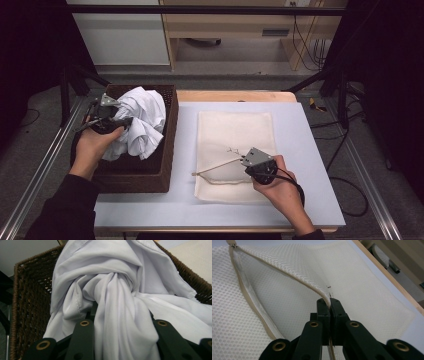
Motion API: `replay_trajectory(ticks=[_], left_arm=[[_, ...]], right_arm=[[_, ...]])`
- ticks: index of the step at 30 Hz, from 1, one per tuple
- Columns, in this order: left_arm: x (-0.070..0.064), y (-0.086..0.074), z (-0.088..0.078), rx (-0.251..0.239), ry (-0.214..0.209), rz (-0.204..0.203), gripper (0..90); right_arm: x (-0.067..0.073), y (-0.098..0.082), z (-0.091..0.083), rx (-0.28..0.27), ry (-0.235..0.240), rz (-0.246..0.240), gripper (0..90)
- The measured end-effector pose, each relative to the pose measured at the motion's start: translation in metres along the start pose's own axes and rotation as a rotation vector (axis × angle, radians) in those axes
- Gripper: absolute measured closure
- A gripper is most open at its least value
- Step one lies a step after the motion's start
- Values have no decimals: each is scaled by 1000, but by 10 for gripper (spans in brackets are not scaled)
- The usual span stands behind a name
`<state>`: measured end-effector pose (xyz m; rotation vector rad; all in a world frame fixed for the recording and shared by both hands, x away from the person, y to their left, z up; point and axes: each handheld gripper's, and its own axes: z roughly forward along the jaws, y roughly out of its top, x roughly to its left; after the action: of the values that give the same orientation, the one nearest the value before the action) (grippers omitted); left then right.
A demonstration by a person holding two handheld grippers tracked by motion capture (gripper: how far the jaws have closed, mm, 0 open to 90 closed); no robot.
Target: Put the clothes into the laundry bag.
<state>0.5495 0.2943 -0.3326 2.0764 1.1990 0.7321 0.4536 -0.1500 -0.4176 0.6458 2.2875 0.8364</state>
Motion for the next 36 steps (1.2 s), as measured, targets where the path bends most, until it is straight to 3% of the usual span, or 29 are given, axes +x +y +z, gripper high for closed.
replay_trajectory(ticks=[7, 27, 36], left_arm=[[-5, 12, -17, -45, -8, 17, 664], [-27, 33, -40, -104, -63, 86, 664], [-56, 45, -67, -143, -131, 134, 664]], right_arm=[[-1, 6, 2, 0, 20, 5, 879], [-12, 23, 9, -23, 85, 58, 880], [-15, 24, 10, -24, 107, 80, 879]])
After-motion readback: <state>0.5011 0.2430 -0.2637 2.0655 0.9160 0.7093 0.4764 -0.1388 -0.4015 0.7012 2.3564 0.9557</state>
